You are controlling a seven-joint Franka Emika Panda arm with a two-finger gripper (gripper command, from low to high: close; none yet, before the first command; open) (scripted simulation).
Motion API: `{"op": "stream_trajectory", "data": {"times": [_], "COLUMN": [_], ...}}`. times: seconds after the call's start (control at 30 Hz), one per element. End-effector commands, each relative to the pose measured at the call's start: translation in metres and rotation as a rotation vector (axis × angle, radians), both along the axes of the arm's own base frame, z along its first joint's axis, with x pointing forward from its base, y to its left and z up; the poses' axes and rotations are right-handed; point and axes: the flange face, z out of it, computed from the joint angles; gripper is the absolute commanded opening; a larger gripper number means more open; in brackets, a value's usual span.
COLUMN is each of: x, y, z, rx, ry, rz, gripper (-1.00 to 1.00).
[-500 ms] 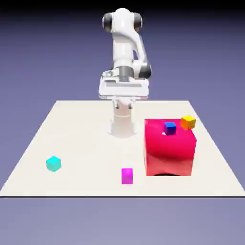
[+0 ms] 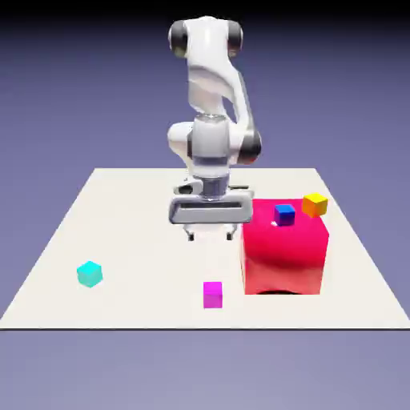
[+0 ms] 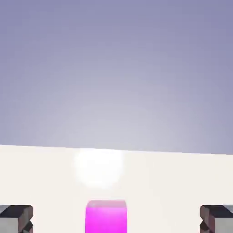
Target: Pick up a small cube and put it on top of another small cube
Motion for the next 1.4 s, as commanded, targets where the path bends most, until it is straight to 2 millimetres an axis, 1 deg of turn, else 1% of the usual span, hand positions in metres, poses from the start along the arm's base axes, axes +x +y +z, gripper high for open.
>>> {"op": "stream_trajectory", "data": {"times": [0.0,0.2,0.4,0.43,0.47,0.57,0.6,0.63,0.67,0.77,0.8,0.93,1.07,1.2,1.37], "x": [0.004,0.023,0.029,0.029,0.029,0.007,0.001,0.001,0.001,0.024,0.029,0.028,0.015,-0.008,-0.049], "y": [0.0,0.004,0.008,0.008,0.008,0.008,0.007,0.007,0.007,0.008,0.002,-0.084,-0.168,-0.247,-0.34], "z": [-0.01,-0.076,-0.144,-0.148,-0.148,-0.199,-0.21,-0.21,-0.21,-0.16,-0.149,-0.154,-0.153,-0.146,-0.129], "rx": [-0.001,-0.006,-0.013,-0.013,-0.013,-0.013,-0.013,-0.013,-0.013,-0.013,-0.009,0.055,0.121,0.187,0.264], "ry": [0.047,0.328,0.608,0.627,0.627,0.627,0.627,0.627,0.627,0.627,0.631,0.669,0.688,0.685,0.652], "rz": [-0.002,-0.009,-0.016,-0.016,-0.016,-0.017,-0.016,-0.016,-0.016,-0.017,-0.032,-0.236,-0.435,-0.628,-0.858], "gripper": [0.0,0.0,0.0,0.0,0.0,0.0,0.0,-1.0,-1.0,-1.0,-1.0,-1.0,-1.0,-1.0,-1.0]}}
